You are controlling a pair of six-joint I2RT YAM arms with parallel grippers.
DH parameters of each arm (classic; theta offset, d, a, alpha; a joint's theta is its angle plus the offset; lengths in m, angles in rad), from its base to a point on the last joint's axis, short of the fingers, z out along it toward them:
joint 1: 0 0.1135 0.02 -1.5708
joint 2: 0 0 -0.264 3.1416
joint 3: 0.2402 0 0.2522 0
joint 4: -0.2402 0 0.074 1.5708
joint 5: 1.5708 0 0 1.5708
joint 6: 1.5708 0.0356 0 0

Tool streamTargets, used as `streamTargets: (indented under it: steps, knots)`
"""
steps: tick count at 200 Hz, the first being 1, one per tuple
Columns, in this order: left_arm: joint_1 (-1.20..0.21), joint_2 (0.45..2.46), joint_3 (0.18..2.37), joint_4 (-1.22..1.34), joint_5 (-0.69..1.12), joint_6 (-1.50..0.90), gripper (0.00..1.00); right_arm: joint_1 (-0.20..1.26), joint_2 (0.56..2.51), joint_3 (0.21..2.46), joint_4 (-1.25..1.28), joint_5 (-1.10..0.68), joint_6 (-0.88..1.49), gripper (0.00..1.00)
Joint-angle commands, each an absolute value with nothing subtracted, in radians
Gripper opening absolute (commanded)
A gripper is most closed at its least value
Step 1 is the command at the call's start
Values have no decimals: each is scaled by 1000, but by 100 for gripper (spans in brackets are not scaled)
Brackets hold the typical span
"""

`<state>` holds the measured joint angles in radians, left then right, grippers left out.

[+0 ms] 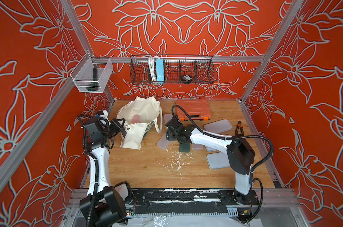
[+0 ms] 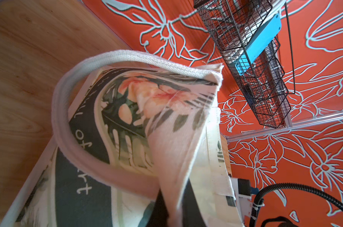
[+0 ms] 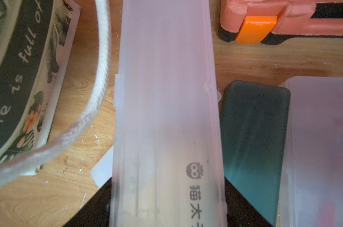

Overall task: Take out the pencil case from the canvas bag
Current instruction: Place the pencil case at the center of the board.

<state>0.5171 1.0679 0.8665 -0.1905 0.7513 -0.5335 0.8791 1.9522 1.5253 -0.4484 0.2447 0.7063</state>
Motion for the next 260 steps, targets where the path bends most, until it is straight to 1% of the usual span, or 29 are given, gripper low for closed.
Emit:
streamTargets:
  steps: [1,193,260]
  knots:
    - [535,1037,860,-112,776,-565,0,863,1997,1610,-482,252,690,64]
    - [571,1058,852,-104,847,-555,0,755,2385,2139,-571,235,674,64]
    - [583,1060,854,-101,862,-537,0,731,2451,2175,-512,232,688,64]
